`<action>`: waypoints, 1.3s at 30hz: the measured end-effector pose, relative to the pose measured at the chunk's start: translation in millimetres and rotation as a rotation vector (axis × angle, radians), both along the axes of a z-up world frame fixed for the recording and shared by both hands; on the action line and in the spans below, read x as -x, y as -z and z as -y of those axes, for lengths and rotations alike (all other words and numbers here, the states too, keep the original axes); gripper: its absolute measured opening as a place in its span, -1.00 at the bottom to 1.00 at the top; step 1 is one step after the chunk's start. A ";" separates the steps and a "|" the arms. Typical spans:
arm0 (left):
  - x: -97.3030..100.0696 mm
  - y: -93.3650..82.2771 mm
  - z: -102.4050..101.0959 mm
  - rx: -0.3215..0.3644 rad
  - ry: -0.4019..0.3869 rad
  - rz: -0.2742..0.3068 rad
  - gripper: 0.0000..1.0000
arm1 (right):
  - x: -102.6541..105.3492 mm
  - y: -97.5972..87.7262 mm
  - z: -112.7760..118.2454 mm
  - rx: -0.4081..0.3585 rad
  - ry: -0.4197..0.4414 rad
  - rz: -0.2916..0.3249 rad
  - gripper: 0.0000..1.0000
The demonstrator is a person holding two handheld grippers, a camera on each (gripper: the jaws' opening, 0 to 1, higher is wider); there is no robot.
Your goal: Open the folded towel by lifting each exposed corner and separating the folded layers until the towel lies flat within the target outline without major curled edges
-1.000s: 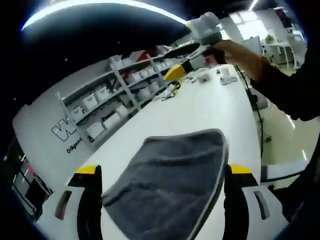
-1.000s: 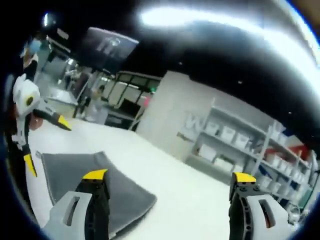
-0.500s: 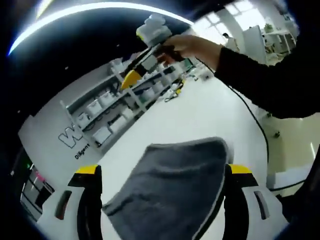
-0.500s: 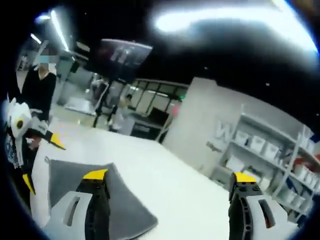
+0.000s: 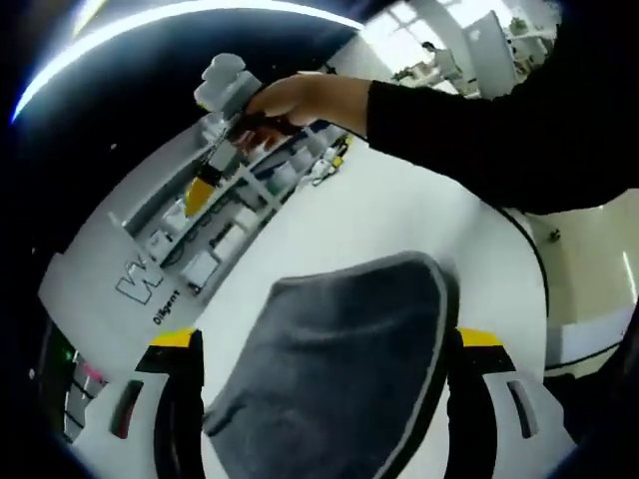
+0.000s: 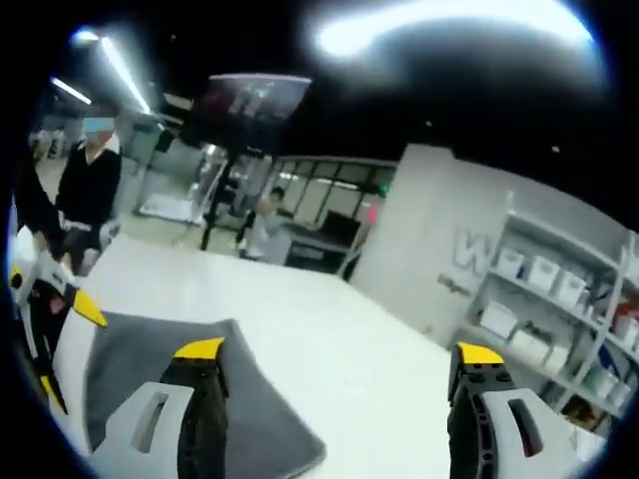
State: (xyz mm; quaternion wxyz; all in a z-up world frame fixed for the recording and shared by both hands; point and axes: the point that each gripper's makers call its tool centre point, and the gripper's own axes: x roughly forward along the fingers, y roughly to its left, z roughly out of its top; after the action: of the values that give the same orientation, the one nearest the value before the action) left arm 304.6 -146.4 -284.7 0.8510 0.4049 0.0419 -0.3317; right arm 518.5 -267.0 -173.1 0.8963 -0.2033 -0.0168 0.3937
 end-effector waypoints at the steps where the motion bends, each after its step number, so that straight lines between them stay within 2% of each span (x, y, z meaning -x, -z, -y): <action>1: 0.8 0.1 -1.2 -0.002 0.005 0.003 0.99 | 0.2 2.9 -3.1 0.018 -0.007 0.001 0.80; 5: 3.4 17.6 -2.8 -0.025 0.032 -0.029 0.99 | 1.3 16.5 -14.7 0.049 -0.044 -0.025 0.83; 7: 1.6 22.2 -7.0 -0.047 0.032 -0.015 0.99 | 1.1 29.4 -20.6 0.042 -0.064 -0.078 0.81; 10: -2.4 19.6 -12.4 -0.028 0.032 0.010 0.99 | -2.9 46.7 -26.0 0.065 -0.070 -0.121 0.76; 15: -6.8 13.1 -23.4 -0.019 0.023 0.057 0.99 | -2.6 59.7 -34.0 0.083 -0.083 -0.162 0.71; 18: -9.7 6.2 -30.0 -0.035 0.017 0.111 0.99 | -8.9 63.8 -33.0 0.100 -0.087 -0.175 0.72; 19: -9.7 3.0 -30.1 -0.041 0.025 0.132 0.99 | -2.8 67.8 -36.5 0.101 -0.087 -0.177 0.72; 21: -10.3 -12.1 -28.6 -0.067 0.051 0.239 0.99 | -4.9 74.9 -39.0 0.097 -0.091 -0.196 0.71; 23: -10.5 -20.9 -29.1 -0.095 0.060 0.308 0.99 | -8.0 87.6 -40.5 0.102 -0.096 -0.234 0.70; 24: -10.4 -21.7 -29.0 -0.104 0.064 0.315 0.99 | -8.6 89.8 -40.4 0.103 -0.095 -0.241 0.69; 25: -9.1 -18.7 -29.1 -0.111 0.069 0.294 0.99 | -11.6 100.1 -38.4 0.107 -0.085 -0.270 0.68; 28: 0.5 -6.8 -26.6 -0.099 0.106 0.192 0.99 | -21.5 114.6 -32.6 0.104 -0.060 -0.307 0.62; 32: 1.5 -7.2 -29.6 -0.130 0.113 0.208 0.97 | -32.0 128.2 -26.8 0.091 -0.041 -0.350 0.58; 36: 0.7 -3.9 -30.8 -0.138 0.113 0.161 0.75 | -37.8 140.4 -20.6 0.082 -0.027 -0.385 0.49; 39: 3.1 -1.7 -30.0 -0.145 0.125 0.154 0.61 | -41.5 149.2 -13.5 0.028 -0.020 -0.447 0.34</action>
State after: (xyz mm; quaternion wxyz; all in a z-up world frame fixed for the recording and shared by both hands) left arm 301.4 -116.4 -283.0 0.7979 0.4916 -0.0251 -0.3479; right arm 560.0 -253.5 -322.3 0.8708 -0.1234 0.1857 0.4381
